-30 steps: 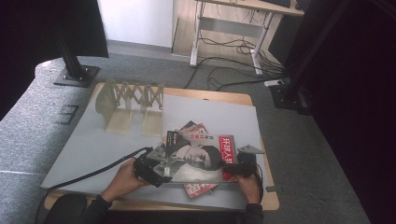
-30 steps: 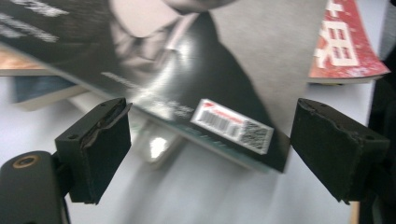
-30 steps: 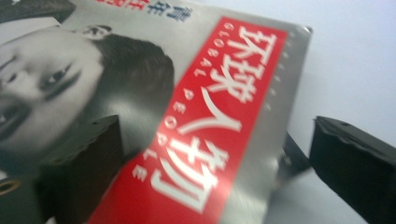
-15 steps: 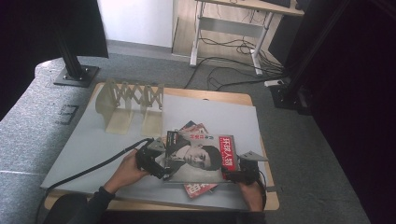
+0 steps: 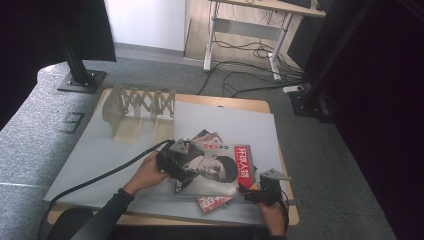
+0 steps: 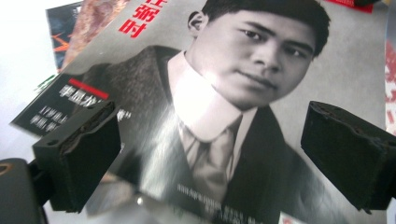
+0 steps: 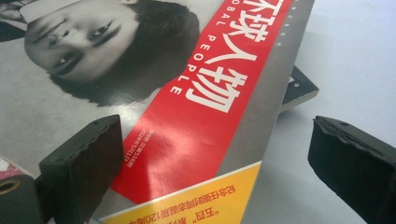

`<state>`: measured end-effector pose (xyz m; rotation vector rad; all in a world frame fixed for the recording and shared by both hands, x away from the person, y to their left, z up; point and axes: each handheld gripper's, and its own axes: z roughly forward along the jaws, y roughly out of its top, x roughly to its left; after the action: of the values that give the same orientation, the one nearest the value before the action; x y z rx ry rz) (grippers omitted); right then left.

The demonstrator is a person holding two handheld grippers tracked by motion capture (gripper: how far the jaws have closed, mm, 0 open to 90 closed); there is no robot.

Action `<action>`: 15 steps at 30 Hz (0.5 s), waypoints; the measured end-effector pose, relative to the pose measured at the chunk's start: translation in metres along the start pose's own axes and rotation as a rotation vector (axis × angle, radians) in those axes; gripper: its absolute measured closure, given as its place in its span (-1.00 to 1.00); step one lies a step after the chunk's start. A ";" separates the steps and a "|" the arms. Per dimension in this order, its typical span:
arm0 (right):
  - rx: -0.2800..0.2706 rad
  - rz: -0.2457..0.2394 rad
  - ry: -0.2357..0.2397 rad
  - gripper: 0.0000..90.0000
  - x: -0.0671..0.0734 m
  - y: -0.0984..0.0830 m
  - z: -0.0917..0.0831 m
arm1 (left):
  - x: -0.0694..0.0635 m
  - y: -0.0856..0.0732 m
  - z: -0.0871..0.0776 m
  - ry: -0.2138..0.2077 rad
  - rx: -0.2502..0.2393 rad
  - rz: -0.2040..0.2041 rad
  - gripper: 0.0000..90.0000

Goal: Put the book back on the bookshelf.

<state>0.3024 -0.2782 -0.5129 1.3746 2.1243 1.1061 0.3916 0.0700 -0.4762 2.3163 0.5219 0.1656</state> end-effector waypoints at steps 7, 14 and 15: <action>0.009 -0.002 0.013 -0.91 0.000 -0.004 -0.005 | 0.011 0.012 0.014 -0.011 0.020 -0.015 -0.95; 0.011 -0.014 0.014 -0.90 0.001 -0.010 -0.013 | 0.026 0.026 0.029 0.031 0.030 0.005 -0.99; 0.011 -0.015 0.017 -0.90 0.001 -0.010 -0.014 | 0.027 0.026 0.032 0.038 0.017 0.007 -0.99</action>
<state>0.2868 -0.2852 -0.5126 1.3566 2.1521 1.1055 0.4327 0.0442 -0.4817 2.3357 0.5363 0.2092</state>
